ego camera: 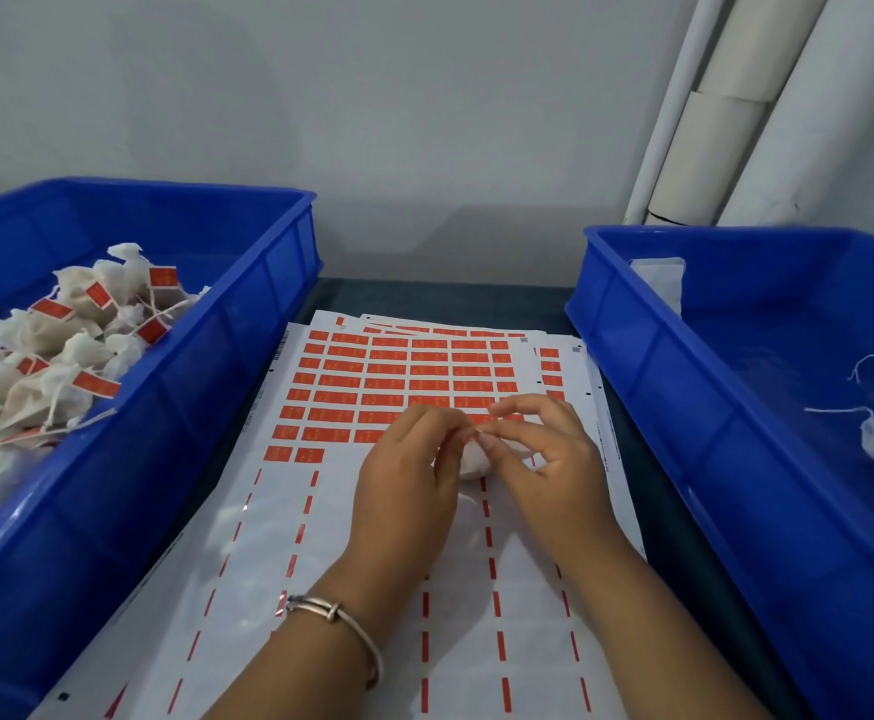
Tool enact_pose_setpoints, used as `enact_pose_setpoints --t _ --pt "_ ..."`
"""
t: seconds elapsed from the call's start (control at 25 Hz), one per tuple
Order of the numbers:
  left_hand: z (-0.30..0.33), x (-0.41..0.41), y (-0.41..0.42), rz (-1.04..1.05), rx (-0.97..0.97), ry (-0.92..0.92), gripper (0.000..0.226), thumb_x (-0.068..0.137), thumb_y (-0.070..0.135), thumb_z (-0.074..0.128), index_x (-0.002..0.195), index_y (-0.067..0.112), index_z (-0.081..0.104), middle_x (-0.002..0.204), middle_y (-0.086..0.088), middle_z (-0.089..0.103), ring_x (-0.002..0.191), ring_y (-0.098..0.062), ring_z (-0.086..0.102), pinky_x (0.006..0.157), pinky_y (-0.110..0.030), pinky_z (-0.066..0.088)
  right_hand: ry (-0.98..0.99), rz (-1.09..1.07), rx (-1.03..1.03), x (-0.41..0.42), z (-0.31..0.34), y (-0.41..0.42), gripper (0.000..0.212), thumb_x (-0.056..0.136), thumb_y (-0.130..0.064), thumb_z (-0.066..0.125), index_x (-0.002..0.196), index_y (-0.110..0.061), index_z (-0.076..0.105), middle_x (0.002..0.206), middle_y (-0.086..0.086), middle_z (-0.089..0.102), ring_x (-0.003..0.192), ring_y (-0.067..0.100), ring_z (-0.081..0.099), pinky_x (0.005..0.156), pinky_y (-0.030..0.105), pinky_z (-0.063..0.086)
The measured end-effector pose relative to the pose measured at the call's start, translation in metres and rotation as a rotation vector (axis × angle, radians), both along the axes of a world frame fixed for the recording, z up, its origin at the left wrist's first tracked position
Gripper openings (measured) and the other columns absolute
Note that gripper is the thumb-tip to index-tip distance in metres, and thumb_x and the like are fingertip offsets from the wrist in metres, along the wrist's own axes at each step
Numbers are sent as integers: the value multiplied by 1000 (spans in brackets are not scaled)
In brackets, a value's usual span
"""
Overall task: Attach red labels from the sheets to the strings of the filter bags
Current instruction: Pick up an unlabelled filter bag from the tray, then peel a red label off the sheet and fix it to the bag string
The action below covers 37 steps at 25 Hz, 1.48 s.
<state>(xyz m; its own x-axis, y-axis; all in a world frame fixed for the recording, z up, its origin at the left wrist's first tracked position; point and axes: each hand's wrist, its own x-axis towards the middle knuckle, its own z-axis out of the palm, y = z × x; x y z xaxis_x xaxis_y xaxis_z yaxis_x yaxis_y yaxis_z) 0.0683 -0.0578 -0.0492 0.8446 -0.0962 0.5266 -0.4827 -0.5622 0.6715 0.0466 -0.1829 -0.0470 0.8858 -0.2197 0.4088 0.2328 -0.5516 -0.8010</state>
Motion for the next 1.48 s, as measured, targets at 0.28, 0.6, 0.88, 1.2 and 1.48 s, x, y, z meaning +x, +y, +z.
enact_pose_setpoints --t 0.28,0.6,0.88,1.2,1.48 --pt "9 1 7 154 -147 -77 10 82 30 46 88 27 54 83 22 47 72 6 48 72 8 33 -12 -24 -23 -3 2 -1 16 81 -24 73 83 -35 61 93 -33 52 89 -11 56 74 -7 36" --pt "11 8 8 318 -296 24 9 87 25 55 88 33 51 79 32 43 73 4 51 62 -4 32 242 221 202 -4 2 8 15 92 -21 59 78 -25 63 80 -32 65 84 -14 59 53 1 42" --pt "17 12 13 412 -439 135 18 89 27 55 77 40 50 78 29 50 77 6 55 61 -5 34 490 457 317 -11 13 2 6 83 -31 70 87 -29 67 77 -16 69 82 5 68 64 9 50" --pt "5 25 14 388 -528 484 15 86 31 62 100 31 68 81 26 56 72 2 53 56 -9 38 484 592 1013 -2 9 -11 26 72 -22 73 98 -22 74 84 7 69 85 18 68 78 29 55" --pt "1 11 6 -61 151 238 19 85 30 66 102 25 72 91 18 62 70 7 48 68 -5 35 355 82 1003 6 3 -15 23 77 -38 70 97 -29 75 107 -5 71 98 19 69 80 36 58"
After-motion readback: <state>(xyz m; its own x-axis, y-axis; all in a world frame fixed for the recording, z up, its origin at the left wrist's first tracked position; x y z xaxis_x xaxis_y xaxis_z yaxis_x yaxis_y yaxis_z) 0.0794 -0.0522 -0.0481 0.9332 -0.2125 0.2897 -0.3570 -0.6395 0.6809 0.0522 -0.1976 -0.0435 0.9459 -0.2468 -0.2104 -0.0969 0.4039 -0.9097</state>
